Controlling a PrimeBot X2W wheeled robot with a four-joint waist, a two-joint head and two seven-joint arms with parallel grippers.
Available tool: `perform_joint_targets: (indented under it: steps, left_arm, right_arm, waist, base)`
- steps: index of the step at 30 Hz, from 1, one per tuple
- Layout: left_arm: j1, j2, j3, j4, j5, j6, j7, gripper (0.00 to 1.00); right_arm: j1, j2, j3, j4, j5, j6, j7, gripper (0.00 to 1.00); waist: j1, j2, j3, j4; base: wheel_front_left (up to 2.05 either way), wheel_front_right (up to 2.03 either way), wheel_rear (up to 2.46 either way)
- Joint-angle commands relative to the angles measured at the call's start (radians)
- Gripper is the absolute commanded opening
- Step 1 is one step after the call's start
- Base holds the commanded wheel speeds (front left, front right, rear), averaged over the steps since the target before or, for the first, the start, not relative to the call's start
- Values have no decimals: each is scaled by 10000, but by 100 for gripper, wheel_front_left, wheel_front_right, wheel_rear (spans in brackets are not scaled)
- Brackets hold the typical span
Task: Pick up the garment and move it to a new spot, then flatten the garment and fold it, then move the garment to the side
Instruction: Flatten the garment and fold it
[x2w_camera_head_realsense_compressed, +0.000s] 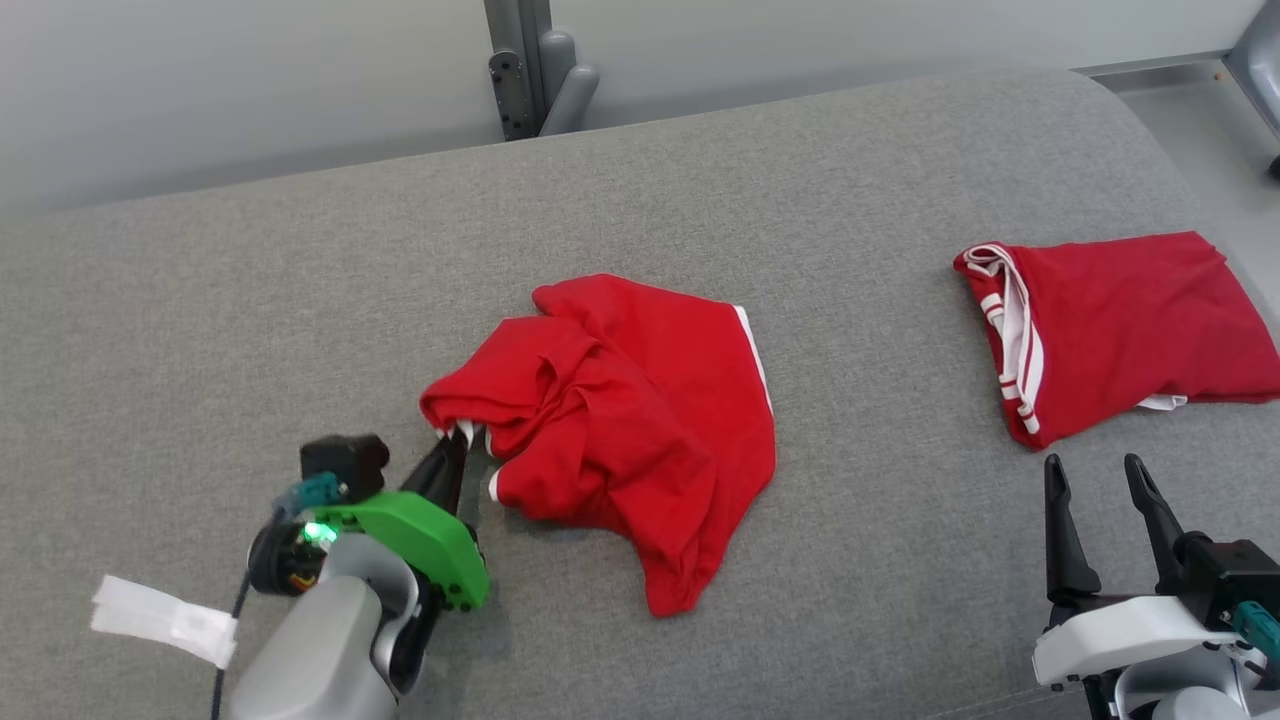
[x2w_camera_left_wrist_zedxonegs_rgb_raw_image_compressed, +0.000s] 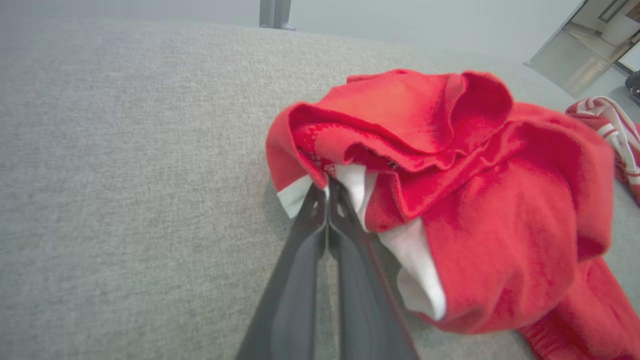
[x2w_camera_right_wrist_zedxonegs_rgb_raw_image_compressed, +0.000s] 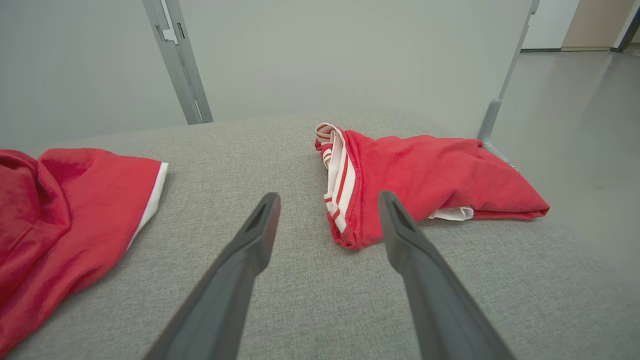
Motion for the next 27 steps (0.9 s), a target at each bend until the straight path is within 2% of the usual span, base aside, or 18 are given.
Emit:
perform_joint_targets:
  steps: [1, 7, 10, 11, 20, 24, 27]
  left_arm:
    - [-374, 318, -74, -569, -462, -29, 102, 0]
    - [-1142, 999, 185, -2518, -1535, -29, 857, 0]
    - [-1641, 1270, 236, -3570, -1586, 69, 1510, 0]
    - [-1641, 1270, 236, -3570, -1586, 69, 1510, 0]
    - [-3528, 2275, 71, -6391, -1244, 528, 4004, 0]
    - [-4249, 2727, 112, -6918, -980, 727, 4671, 0]
    - [-4726, 2774, 79, -7191, -891, 789, 5007, 0]
  right_arm:
    - [22, -30, -65, -2, 92, -7, 1, 100]
    - [85, -33, -1, 125, 243, -7, 1, 100]
    - [84, -33, 10, 155, 276, -7, 1, 100]
    - [84, -33, 10, 155, 276, -7, 1, 100]
    - [58, -34, 101, 248, 575, -7, 1, 100]
    - [48, -36, 120, 316, 726, -7, 1, 100]
    - [40, -33, 102, 337, 805, -7, 1, 100]
  waist:
    - [0, 0, -2, 86]
    - [0, 0, -135, 337]
    - [0, 0, -232, 471]
    - [0, 0, -232, 471]
    - [0, 0, -488, 600]
    - [0, 0, -552, 480]
    - [0, 0, -541, 392]
  base:
    - [0, 0, 0]
    - [0, 0, 0]
    - [0, 0, 0]
    - [0, 0, 0]
    - [0, 0, 0]
    - [0, 0, 0]
    - [0, 0, 0]
